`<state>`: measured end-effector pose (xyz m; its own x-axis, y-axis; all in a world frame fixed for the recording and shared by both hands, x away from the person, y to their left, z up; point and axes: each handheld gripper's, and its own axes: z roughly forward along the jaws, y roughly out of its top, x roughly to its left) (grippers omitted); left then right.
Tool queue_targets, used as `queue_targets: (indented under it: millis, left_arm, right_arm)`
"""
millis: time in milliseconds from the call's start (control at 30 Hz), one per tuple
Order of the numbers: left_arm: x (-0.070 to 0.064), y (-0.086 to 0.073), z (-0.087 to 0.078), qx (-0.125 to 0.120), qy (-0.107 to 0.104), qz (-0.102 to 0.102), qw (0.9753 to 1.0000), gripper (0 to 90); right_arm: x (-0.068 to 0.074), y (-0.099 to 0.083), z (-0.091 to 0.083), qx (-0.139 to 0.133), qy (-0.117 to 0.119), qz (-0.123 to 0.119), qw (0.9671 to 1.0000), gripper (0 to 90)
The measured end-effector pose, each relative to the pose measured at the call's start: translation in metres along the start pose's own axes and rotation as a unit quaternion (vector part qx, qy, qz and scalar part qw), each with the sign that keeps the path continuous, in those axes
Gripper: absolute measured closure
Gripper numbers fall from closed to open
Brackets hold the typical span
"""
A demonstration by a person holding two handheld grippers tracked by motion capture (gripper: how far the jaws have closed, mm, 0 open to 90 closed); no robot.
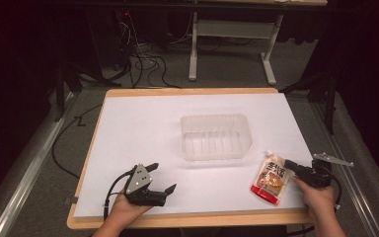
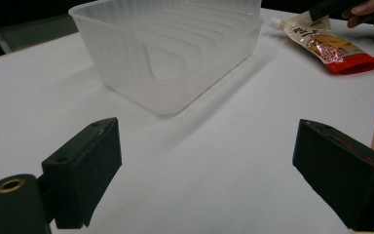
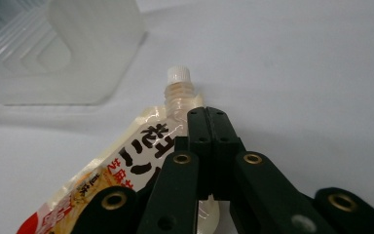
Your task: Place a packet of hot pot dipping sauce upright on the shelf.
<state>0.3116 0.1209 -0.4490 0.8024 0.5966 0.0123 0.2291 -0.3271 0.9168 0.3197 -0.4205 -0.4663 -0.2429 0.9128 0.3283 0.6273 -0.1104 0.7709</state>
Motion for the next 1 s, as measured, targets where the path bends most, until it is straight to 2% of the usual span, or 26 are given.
queue_targets:
  millis: [133,333,500,767,1000]
  left_arm:
    - [0.000,0.000,0.000,-0.001,0.000,0.000,1.0000,11.2]
    - [0.000,0.000,0.000,-0.002,0.000,0.002,1.0000,11.2]
    - [0.000,0.001,-0.001,-0.004,-0.001,0.002,1.0000,11.2]
    - [0.000,0.001,-0.001,-0.006,-0.002,0.002,1.0000,11.2]
    - [0.000,0.001,-0.001,-0.005,-0.002,0.003,1.0000,11.2]
  right_arm:
    - [0.008,0.002,-0.010,-0.026,0.004,-0.015,0.9995,90.0]
    - [0.023,0.007,-0.023,-0.065,0.017,-0.044,0.9968,90.0]
    - [0.034,0.010,-0.031,-0.082,0.025,-0.056,0.9947,90.0]
    - [0.057,0.015,-0.049,-0.119,0.045,-0.086,0.9881,90.0]
    - [0.075,0.020,-0.056,-0.142,0.047,-0.112,0.9824,90.0]
